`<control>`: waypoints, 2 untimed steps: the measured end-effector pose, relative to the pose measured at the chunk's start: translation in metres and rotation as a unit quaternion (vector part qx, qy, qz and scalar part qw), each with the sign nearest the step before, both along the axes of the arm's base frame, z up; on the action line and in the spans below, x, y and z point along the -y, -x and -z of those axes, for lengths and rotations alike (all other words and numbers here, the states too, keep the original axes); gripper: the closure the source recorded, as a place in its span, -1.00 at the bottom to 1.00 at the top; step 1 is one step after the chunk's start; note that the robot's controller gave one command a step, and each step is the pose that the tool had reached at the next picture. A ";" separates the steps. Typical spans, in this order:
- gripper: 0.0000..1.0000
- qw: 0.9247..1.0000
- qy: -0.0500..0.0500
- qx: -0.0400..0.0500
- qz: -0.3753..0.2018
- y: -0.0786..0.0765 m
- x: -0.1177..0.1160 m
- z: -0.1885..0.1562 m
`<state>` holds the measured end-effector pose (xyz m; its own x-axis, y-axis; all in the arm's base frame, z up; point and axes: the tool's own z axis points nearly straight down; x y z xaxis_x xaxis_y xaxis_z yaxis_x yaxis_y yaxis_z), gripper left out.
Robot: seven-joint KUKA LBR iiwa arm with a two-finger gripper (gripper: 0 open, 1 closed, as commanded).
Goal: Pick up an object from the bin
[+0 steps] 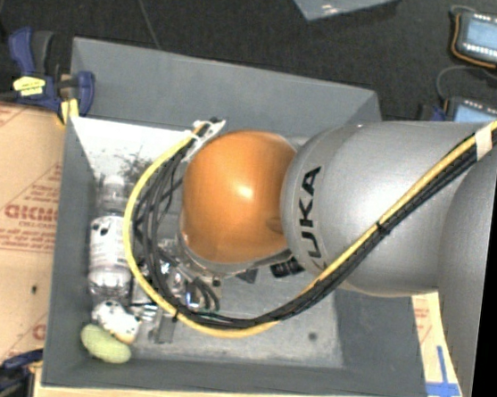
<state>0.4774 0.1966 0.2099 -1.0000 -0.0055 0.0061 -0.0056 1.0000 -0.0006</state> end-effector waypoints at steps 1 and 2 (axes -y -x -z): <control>-1.00 1.000 0.000 0.001 0.001 0.000 0.001 -0.002; -1.00 0.998 -0.001 0.003 -0.063 -0.011 -0.001 -0.005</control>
Offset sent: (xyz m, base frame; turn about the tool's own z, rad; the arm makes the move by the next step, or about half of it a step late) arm 0.0410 0.0056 0.0043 -0.4901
